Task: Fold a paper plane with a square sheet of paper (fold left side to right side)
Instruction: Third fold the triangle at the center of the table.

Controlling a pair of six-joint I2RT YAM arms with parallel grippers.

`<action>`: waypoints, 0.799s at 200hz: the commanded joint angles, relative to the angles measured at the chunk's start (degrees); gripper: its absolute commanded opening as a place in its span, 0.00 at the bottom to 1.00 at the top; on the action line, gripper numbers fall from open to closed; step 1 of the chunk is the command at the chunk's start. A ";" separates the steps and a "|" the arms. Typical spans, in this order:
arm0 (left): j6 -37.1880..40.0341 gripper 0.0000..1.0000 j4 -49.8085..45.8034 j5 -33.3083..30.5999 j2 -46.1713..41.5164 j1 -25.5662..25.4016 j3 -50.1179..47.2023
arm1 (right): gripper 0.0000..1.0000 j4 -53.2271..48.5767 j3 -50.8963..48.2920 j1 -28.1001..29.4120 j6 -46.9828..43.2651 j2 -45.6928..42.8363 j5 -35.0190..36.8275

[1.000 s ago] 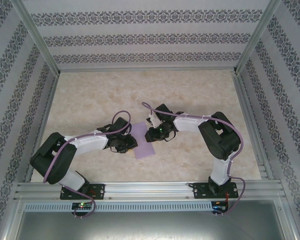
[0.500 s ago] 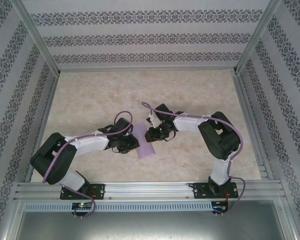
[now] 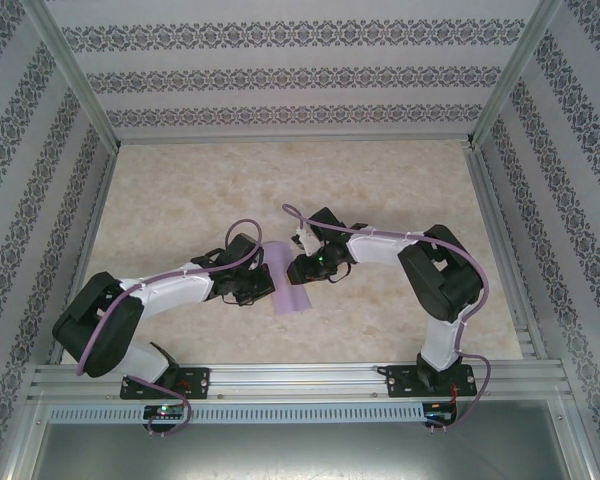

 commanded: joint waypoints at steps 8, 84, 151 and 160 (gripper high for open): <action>-1.05 0.02 -1.59 -1.10 -1.45 -0.53 1.02 | 0.48 3.62 -3.43 -0.59 -2.15 -7.99 5.75; -4.03 0.00 -0.82 0.16 -4.05 -0.55 1.52 | 0.66 11.36 -24.21 14.57 -18.91 -39.30 28.56; -5.75 0.00 0.75 0.69 -4.78 -0.57 1.22 | 0.70 20.41 -30.28 32.35 -32.65 -35.95 44.65; -5.86 0.00 0.74 0.90 -4.82 -0.53 1.38 | 0.70 21.06 -29.62 33.82 -33.78 -33.93 47.28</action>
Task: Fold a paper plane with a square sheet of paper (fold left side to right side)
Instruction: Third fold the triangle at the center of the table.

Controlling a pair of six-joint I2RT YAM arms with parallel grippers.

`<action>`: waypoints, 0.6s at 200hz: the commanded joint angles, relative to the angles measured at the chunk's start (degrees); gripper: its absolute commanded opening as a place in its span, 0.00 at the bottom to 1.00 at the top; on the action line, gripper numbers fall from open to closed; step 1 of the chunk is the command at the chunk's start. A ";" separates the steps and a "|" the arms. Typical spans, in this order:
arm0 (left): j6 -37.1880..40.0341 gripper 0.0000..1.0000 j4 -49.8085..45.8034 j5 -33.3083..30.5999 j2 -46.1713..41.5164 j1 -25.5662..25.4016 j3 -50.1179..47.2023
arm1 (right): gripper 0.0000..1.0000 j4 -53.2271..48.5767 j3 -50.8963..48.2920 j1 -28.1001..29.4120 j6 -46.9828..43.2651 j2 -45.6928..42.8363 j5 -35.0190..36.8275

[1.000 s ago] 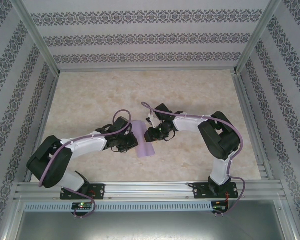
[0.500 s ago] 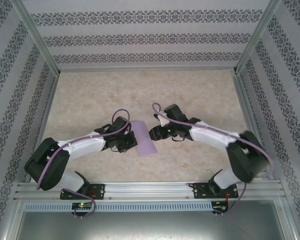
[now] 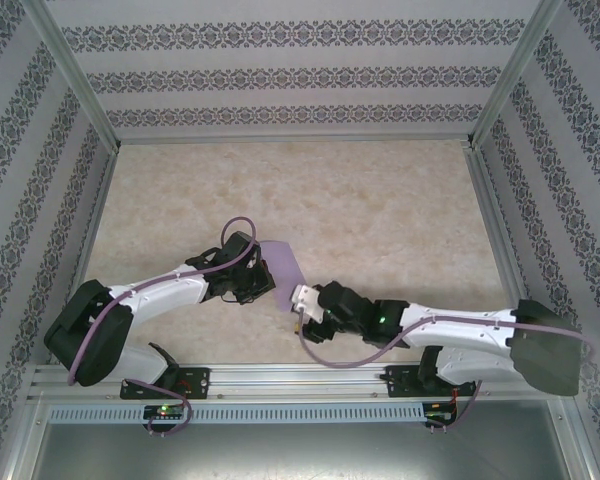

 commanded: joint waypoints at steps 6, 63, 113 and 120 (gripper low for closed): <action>-1.60 0.00 1.00 0.65 -1.28 -0.53 1.37 | 0.70 5.17 1.29 4.55 -7.35 5.08 12.71; -1.68 0.00 1.16 0.94 -1.29 -0.54 1.42 | 0.58 11.62 6.91 7.45 -11.90 16.85 20.82; -1.53 0.00 1.09 1.03 -1.26 -0.54 1.69 | 0.52 13.16 8.07 7.53 -12.96 21.12 21.24; -1.44 0.00 1.05 1.03 -1.26 -0.53 1.75 | 0.52 13.24 8.06 7.49 -13.05 21.57 21.19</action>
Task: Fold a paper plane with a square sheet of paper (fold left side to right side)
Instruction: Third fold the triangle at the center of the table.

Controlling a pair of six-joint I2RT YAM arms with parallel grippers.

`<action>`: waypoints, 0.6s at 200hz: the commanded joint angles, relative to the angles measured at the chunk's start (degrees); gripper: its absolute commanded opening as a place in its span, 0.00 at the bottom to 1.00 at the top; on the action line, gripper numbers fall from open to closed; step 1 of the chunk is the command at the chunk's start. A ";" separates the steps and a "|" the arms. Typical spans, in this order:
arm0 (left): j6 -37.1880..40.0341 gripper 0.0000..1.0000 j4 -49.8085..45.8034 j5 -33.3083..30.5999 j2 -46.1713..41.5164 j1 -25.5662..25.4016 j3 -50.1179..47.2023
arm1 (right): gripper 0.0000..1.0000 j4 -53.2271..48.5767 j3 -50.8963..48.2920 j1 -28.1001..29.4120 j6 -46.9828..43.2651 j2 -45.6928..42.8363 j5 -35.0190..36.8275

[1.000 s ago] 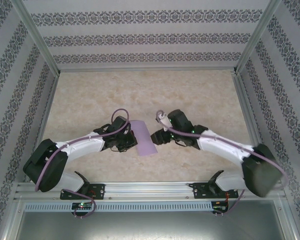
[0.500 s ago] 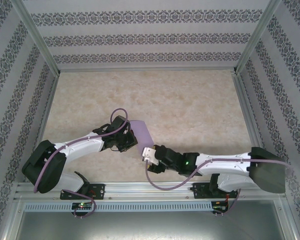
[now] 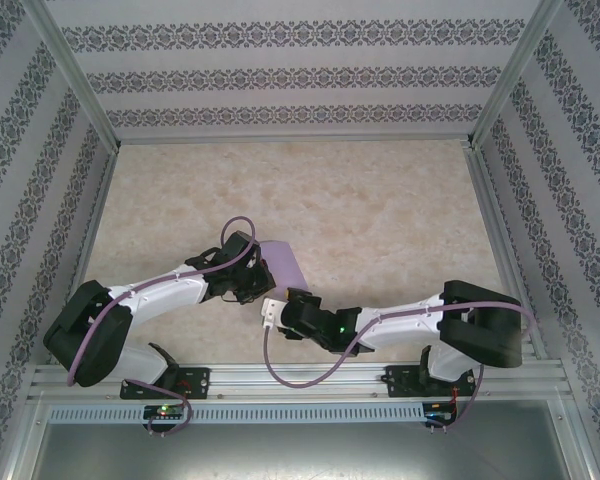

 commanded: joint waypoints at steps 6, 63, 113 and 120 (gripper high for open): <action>-0.94 0.00 0.83 0.51 -1.12 -0.53 1.74 | 0.52 1.48 1.11 0.44 -1.30 2.01 1.90; -0.89 0.00 0.29 0.53 -1.25 -0.53 2.06 | 0.46 3.95 1.76 0.31 -0.96 4.19 3.75; -0.46 0.00 -0.48 0.18 -1.28 -0.53 2.27 | 0.21 2.43 1.69 -0.07 -0.94 2.97 3.68; -0.46 0.00 -0.50 0.04 -1.27 -0.53 2.28 | 0.18 2.11 1.63 -0.23 -1.02 2.83 3.45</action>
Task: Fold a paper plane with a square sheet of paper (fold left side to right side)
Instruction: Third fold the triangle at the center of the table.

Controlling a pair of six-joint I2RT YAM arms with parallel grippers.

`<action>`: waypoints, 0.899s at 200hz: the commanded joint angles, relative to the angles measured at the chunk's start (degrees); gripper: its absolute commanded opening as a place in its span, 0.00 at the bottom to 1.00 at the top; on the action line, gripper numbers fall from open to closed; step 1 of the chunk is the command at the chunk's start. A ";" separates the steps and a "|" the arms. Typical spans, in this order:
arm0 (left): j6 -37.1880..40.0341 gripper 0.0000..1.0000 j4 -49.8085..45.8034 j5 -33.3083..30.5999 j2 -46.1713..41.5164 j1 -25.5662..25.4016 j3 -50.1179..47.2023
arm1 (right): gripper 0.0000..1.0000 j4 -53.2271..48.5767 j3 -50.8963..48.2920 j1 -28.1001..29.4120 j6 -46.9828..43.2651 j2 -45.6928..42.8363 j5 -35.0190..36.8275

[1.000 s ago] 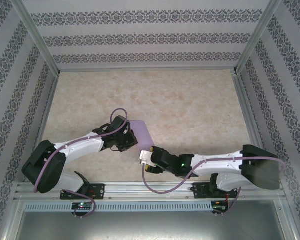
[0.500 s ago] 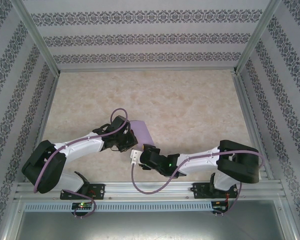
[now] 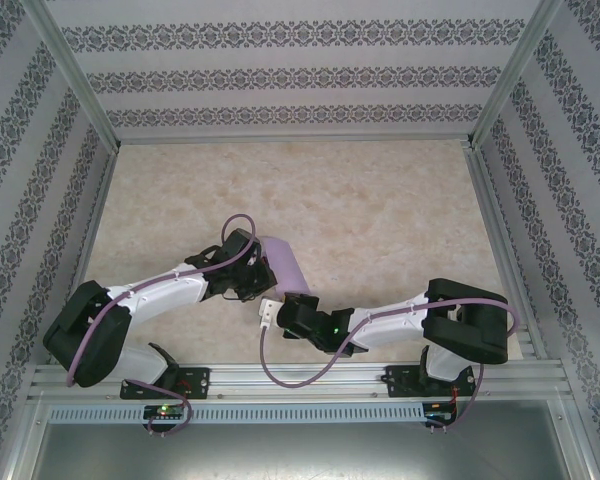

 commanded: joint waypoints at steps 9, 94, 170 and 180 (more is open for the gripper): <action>-0.48 0.00 -0.44 0.03 -1.17 -0.53 1.18 | 0.13 -0.55 1.10 -0.24 -0.16 -0.96 0.56; 0.20 0.04 -1.82 -0.89 -1.15 -0.53 0.83 | 0.00 -4.28 -0.08 -1.99 2.66 -4.97 -3.15; 5.12 0.38 -11.00 -4.30 -7.83 1.70 0.31 | 0.00 -9.93 0.33 -6.10 5.89 -6.21 -15.33; 5.88 0.39 -11.21 -4.13 -8.59 2.84 0.38 | 0.00 -10.37 0.70 -6.66 6.66 -6.25 -16.94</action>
